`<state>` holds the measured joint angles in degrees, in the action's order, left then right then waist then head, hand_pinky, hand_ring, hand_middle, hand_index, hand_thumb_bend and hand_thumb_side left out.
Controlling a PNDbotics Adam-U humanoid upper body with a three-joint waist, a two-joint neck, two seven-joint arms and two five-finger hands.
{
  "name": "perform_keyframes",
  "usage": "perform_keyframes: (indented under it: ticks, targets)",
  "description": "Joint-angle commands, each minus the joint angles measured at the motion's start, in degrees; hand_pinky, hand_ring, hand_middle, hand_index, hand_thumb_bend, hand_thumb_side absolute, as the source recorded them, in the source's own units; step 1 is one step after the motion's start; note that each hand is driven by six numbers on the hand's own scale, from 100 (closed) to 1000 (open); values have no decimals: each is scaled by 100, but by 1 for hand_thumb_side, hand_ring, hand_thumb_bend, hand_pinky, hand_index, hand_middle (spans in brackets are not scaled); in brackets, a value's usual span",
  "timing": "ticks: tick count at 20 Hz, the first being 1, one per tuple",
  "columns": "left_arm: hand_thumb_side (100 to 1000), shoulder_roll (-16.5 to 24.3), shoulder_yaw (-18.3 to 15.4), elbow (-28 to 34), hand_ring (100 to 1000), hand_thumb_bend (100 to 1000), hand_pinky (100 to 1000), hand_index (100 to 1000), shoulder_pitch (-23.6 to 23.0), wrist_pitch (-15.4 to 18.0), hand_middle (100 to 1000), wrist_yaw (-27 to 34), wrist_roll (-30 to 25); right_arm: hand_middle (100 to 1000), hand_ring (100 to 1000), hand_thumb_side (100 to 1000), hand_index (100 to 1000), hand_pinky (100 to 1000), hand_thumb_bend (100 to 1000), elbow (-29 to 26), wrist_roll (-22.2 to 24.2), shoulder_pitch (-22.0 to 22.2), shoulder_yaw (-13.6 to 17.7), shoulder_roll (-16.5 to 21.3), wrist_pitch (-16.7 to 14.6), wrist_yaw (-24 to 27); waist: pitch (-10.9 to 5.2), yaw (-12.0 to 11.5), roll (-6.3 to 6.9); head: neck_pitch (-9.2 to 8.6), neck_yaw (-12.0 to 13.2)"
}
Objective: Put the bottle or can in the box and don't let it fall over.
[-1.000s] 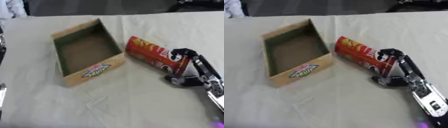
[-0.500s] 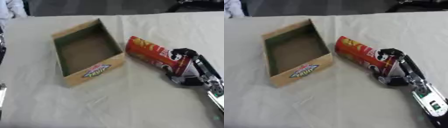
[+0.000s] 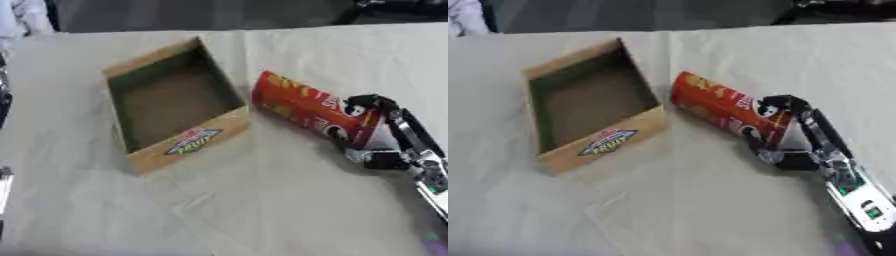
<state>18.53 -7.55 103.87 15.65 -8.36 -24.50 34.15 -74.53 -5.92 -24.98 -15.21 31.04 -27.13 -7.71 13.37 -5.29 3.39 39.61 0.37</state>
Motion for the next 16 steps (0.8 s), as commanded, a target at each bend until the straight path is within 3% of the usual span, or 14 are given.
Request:
perform_keyframes:
  ticks: [1, 16]
  targets:
    - [689, 95, -25, 121, 910, 438, 729, 759, 78, 14, 756, 12, 6, 743, 801, 100, 781, 690, 311, -41, -74, 28, -30, 27, -75, 113, -58, -5, 23, -16, 1]
    - [689, 92, -31, 129, 909, 439, 730, 758, 80, 12, 756, 8, 11, 750, 808, 100, 787, 703, 270, -416, -158, -31, 0, 101, -83, 367, -60, -27, 10, -21, -2]
